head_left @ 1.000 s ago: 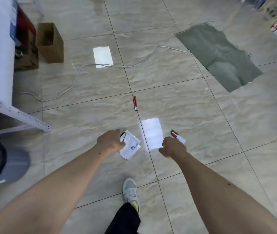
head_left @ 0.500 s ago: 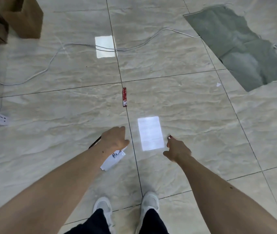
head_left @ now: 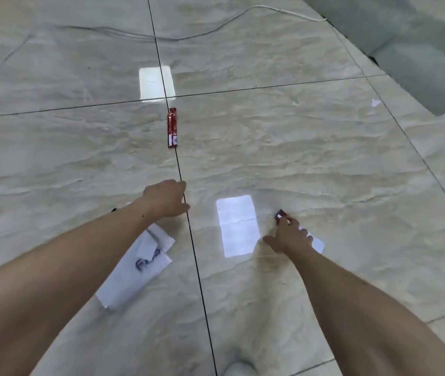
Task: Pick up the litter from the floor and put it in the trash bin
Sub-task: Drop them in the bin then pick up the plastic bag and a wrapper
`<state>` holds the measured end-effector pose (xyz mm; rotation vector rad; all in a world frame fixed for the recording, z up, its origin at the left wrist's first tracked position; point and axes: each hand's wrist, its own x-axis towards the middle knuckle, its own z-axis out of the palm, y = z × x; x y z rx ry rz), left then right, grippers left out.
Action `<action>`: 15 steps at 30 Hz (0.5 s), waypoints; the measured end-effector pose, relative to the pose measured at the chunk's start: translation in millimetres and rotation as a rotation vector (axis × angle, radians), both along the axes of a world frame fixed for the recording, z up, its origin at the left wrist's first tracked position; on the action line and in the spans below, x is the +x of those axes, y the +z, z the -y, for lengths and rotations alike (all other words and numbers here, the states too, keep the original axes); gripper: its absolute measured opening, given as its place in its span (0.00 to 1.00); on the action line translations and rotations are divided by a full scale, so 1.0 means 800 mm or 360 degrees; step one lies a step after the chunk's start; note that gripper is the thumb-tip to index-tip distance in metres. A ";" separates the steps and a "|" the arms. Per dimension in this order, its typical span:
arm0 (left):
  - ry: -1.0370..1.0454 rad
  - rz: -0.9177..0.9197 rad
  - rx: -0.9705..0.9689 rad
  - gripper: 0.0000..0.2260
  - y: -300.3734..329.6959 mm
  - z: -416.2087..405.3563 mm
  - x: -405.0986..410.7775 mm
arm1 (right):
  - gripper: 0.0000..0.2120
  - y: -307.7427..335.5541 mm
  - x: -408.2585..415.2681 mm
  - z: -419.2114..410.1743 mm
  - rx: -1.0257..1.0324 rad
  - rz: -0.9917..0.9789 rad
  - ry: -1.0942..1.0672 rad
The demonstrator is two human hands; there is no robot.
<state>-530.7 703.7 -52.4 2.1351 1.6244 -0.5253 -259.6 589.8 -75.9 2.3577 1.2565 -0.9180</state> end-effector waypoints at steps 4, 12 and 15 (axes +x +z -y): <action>0.0043 -0.0011 0.0056 0.22 -0.014 -0.014 -0.008 | 0.34 -0.019 -0.028 -0.034 0.0151 -0.0018 0.0161; 0.0193 -0.0006 -0.0094 0.28 -0.022 -0.014 -0.080 | 0.17 -0.041 -0.143 -0.136 0.0663 -0.0163 0.0693; 0.0212 -0.0009 -0.0187 0.34 -0.033 -0.001 -0.116 | 0.20 -0.048 -0.174 -0.162 0.0855 -0.0156 0.0573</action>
